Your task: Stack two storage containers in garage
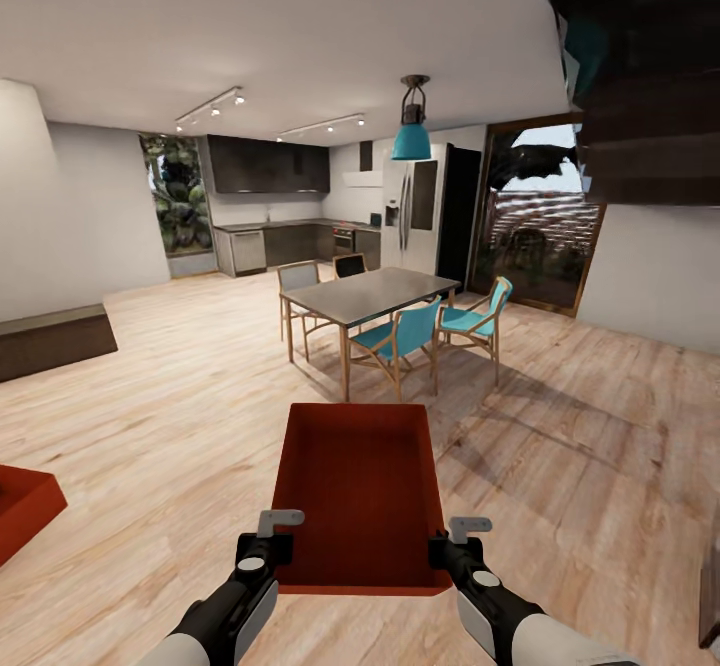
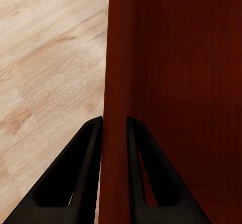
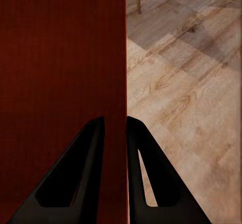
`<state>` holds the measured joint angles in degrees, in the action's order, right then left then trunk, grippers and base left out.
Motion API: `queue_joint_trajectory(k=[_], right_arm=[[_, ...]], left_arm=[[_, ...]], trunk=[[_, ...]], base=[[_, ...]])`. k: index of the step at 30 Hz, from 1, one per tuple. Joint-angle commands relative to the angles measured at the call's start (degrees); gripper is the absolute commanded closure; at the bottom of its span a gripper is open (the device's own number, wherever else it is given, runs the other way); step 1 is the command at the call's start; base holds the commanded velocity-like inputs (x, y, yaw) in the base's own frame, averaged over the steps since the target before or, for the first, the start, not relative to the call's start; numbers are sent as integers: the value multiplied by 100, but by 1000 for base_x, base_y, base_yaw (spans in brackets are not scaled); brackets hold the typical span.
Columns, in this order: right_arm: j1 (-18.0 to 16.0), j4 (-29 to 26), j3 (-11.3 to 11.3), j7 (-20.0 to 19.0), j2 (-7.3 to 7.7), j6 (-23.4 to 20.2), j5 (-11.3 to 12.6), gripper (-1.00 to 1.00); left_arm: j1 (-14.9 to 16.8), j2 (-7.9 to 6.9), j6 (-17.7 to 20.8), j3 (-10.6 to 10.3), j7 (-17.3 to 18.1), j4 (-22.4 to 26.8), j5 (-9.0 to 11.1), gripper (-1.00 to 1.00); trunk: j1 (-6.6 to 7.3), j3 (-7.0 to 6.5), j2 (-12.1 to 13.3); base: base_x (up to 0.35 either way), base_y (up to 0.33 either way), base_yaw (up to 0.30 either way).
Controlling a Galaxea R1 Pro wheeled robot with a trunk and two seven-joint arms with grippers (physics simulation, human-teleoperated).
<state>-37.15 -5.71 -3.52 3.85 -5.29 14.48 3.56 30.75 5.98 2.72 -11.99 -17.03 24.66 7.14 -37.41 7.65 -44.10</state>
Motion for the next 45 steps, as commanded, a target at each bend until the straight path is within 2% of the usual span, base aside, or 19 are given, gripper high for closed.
queue_joint_trajectory(k=[1, 9, 45], right_arm=[[-3, 9, 53, 11, 10, 29, 83, 100], [-3, 9, 53, 11, 3, 29, 89, 100], [-3, 9, 53, 2, 11, 29, 83, 100]], left_arm=[[10, -9, 35, 12, -73, 30, 394, 100], [10, -9, 35, 12, -73, 31, 394, 100], [10, -9, 35, 12, -73, 30, 394, 100]], trunk=[[-1, 8, -8], [-1, 6, -8], [-1, -78, -8]], base=[[0, 0, -31], [0, 0, -43], [0, 0, -279]])
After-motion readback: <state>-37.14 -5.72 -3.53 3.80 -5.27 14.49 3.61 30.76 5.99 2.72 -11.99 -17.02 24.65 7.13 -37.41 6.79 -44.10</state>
